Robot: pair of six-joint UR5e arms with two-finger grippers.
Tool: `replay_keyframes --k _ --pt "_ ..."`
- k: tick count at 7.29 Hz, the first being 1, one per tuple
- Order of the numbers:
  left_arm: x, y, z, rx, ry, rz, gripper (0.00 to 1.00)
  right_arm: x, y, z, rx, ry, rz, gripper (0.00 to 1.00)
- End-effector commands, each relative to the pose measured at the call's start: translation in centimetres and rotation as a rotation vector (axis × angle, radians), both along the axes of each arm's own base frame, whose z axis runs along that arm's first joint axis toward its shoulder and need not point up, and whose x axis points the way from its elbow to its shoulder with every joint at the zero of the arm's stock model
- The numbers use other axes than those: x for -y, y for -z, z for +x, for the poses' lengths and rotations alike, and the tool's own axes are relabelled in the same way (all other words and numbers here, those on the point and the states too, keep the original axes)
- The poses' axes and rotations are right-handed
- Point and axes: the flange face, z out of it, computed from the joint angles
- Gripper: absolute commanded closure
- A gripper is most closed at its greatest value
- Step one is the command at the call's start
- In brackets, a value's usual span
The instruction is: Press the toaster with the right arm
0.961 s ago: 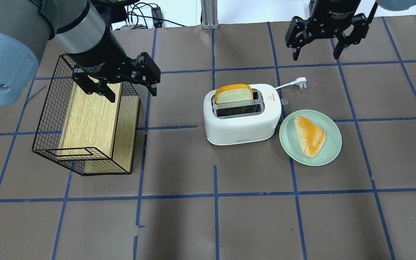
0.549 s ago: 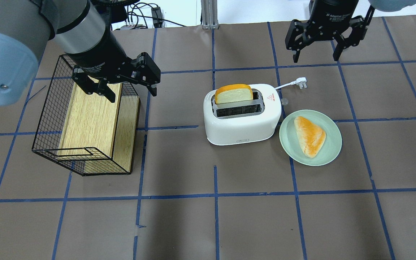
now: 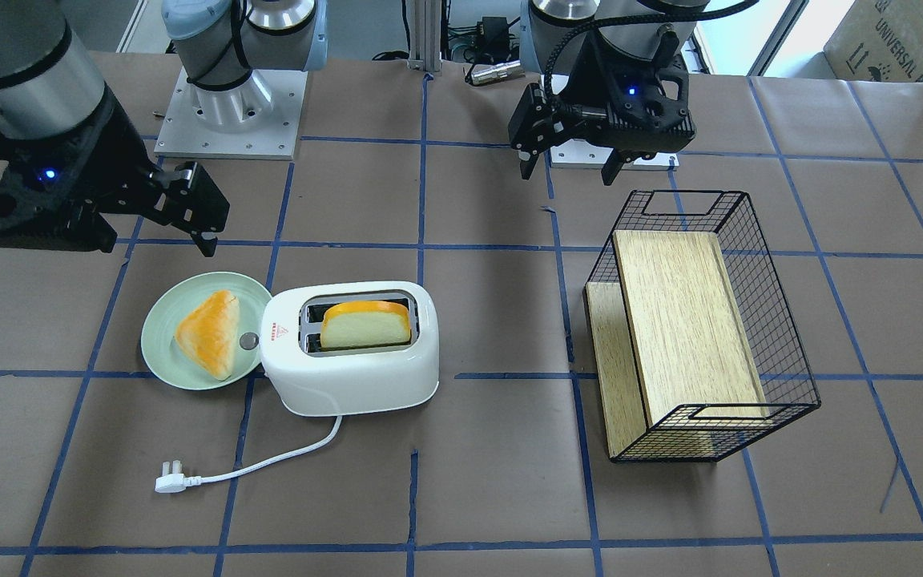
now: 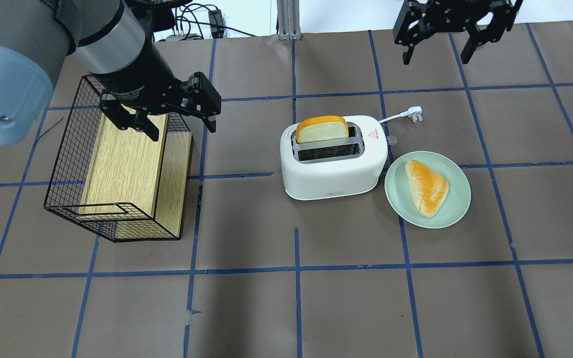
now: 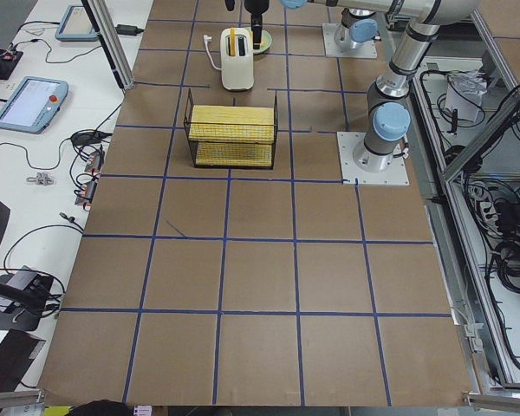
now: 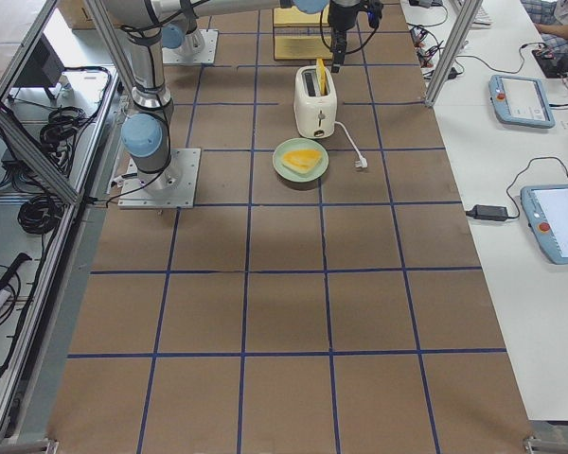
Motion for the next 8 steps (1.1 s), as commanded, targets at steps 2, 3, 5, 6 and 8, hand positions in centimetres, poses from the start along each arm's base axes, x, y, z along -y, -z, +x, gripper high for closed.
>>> replay_keyframes --k 2,3,5,6,8 --pt "0.0 0.0 0.0 0.0 0.0 0.0 0.0 -0.4 -0.4 0.0 0.01 -0.019 0.04 0.0" --pt "0.0 0.0 0.0 0.0 0.0 0.0 0.0 -0.4 -0.5 0.3 0.02 -0.022 0.036 0.0" --pt "0.0 0.0 0.0 0.0 0.0 0.0 0.0 -0.1 0.2 0.5 0.023 -0.154 0.039 0.0" --pt "0.0 0.0 0.0 0.0 0.0 0.0 0.0 0.2 0.5 0.7 0.028 -0.185 0.037 0.09" --pt "0.0 0.0 0.0 0.0 0.0 0.0 0.0 0.7 1.5 1.2 0.023 -0.356 0.045 0.43"
